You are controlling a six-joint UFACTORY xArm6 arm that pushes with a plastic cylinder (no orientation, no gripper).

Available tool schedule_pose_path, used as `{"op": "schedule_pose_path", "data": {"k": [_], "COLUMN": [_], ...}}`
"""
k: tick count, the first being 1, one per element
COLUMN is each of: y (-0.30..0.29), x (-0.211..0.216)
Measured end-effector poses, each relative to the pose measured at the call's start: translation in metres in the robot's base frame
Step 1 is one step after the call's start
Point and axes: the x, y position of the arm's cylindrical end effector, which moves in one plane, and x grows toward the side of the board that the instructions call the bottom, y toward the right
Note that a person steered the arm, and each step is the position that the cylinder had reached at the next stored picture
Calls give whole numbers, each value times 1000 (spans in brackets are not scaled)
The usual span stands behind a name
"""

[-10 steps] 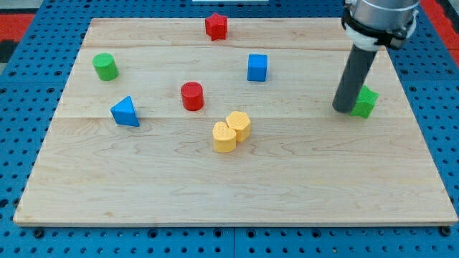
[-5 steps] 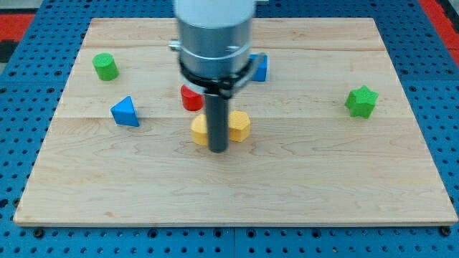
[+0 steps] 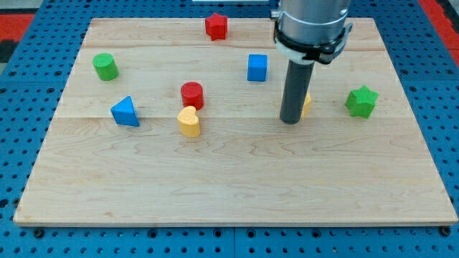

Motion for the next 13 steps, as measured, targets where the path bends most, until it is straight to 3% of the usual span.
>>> {"op": "schedule_pose_path", "data": {"k": [1, 2, 4, 6, 8, 11, 13], "y": [11, -35, 46, 27, 71, 56, 12], "x": [-31, -35, -56, -77, -76, -88, -92]}}
